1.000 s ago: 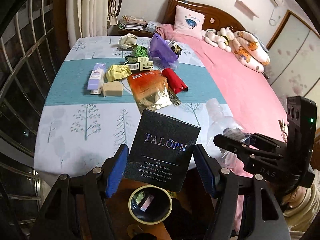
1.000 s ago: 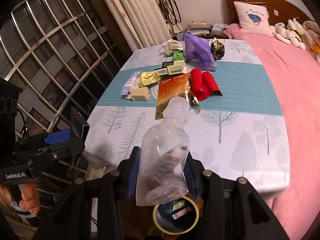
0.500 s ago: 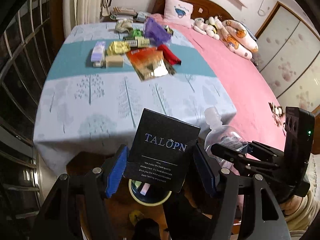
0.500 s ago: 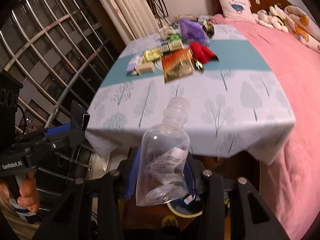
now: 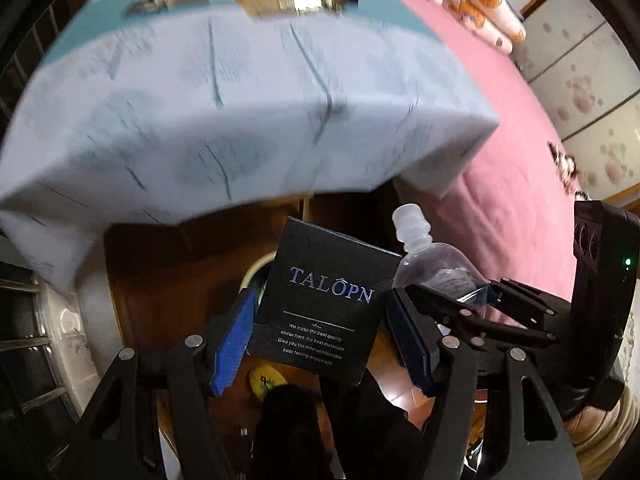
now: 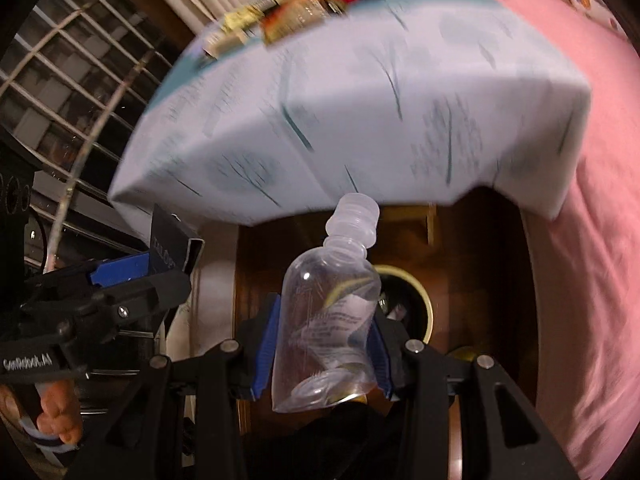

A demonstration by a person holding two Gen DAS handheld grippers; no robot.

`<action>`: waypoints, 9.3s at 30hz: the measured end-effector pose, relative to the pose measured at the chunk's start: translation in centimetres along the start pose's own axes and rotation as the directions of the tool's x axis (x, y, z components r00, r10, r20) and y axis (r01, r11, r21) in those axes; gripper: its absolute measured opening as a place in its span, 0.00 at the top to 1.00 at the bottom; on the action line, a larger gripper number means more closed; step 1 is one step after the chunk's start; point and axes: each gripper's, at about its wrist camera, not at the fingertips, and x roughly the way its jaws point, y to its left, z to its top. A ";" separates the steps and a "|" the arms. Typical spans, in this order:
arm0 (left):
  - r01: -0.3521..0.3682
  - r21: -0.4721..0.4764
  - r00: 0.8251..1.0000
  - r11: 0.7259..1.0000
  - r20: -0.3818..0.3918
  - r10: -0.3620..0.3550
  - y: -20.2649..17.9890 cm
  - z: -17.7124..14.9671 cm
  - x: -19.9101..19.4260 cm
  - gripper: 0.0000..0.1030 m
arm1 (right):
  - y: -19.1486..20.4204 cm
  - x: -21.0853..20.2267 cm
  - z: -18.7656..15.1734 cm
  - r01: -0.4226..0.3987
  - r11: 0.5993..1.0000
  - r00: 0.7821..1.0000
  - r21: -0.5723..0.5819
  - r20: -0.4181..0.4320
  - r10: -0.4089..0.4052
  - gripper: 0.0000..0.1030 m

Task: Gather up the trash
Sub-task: 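Carry the box and bottle down over the blue bin and open both tools, then raise both empty tools back up toward the table, then grasp the red packet with right tool while left tool reaches the orange foil bag, then carry the red packet and orange foil bag down over the blue bin and open both tools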

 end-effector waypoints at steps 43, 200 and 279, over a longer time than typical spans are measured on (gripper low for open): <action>-0.217 -0.107 0.975 0.970 -0.077 0.210 4.9 -0.7 15.8 0.12 | -5.8 14.1 -2.5 0.064 0.998 0.993 0.029 -0.100 -0.061 0.37; -0.185 -0.371 0.972 0.910 0.068 0.225 2.6 34.0 0.8 0.94 | -2.1 0.5 36.7 -0.155 0.928 0.987 -0.339 -0.005 0.163 0.78; -0.189 -0.170 0.960 0.967 -0.241 0.145 13.1 -4.0 28.5 0.20 | -7.7 27.5 -4.2 0.017 0.995 0.956 0.100 -0.294 0.013 0.41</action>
